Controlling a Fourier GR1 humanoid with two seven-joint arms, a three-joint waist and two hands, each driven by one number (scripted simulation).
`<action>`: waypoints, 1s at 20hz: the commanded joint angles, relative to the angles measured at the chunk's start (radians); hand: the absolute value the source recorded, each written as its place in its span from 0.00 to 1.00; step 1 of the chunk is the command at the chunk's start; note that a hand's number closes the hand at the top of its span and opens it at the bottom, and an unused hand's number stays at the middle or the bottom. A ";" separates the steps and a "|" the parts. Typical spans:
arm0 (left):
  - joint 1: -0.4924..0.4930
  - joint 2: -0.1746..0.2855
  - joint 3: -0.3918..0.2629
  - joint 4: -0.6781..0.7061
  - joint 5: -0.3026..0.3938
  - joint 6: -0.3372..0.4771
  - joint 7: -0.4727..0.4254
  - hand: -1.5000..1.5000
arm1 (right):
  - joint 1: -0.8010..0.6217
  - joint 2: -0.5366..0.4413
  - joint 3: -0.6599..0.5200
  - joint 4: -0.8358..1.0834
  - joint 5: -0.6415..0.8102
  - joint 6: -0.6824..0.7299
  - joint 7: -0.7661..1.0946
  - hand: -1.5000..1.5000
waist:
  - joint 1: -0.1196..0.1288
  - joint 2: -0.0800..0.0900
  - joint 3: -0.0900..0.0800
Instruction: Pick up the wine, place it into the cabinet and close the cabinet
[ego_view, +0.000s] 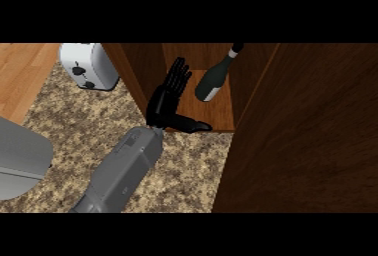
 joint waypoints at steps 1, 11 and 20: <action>0.117 0.000 -0.060 -0.164 -0.004 0.046 0.045 0.00 | 0.055 -0.035 -0.009 -0.238 -0.024 -0.019 0.101 0.00 | 0.010 -0.003 -0.001; 0.472 0.096 -0.131 -0.570 -0.003 0.040 0.113 0.00 | 0.014 -0.044 0.008 -0.193 0.020 -0.023 0.121 0.00 | 0.008 0.011 -0.001; 0.652 0.225 -0.071 -0.685 0.038 -0.061 0.076 0.00 | 0.033 -0.117 0.044 -0.229 -0.045 0.075 0.063 0.00 | -0.007 0.013 -0.001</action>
